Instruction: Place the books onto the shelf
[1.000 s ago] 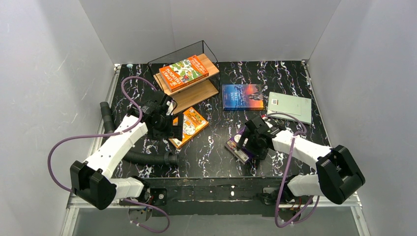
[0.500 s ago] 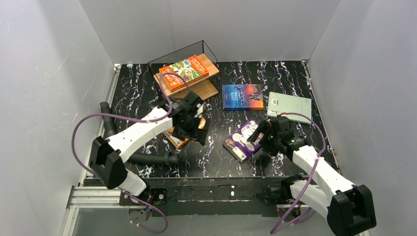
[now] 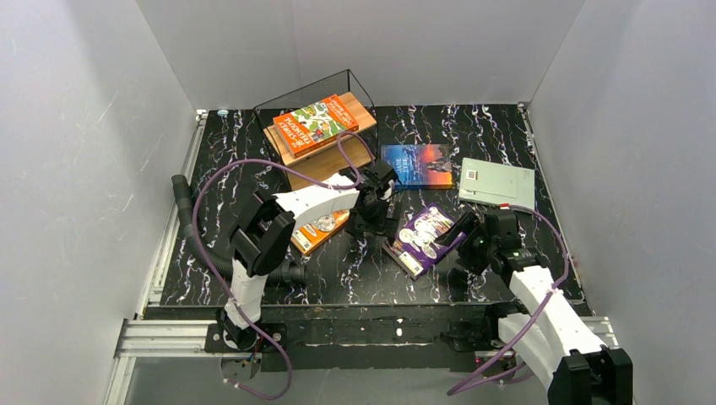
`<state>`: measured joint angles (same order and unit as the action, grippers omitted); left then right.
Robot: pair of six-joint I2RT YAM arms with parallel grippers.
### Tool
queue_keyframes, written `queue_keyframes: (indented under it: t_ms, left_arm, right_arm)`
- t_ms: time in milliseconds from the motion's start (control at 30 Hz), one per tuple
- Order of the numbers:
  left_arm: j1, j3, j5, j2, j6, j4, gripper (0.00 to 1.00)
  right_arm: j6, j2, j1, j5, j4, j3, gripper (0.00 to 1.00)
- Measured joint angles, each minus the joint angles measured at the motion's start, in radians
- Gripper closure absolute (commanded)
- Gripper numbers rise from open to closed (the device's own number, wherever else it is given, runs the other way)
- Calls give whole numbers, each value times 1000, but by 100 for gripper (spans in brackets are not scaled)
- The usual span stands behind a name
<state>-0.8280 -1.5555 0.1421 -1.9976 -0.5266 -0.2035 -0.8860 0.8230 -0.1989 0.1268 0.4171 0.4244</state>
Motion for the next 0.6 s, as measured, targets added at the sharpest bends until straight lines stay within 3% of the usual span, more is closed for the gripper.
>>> queue_keyframes:
  t_ms: [267,600]
  left_arm:
    - [-1,14,86,-26,-63,124,29]
    - [-1,13,191,-61,-117,171,25]
  right_arm:
    - [0,-49,22,18,5,-39,6]
    - [3,-47,30,19,7,-43,6]
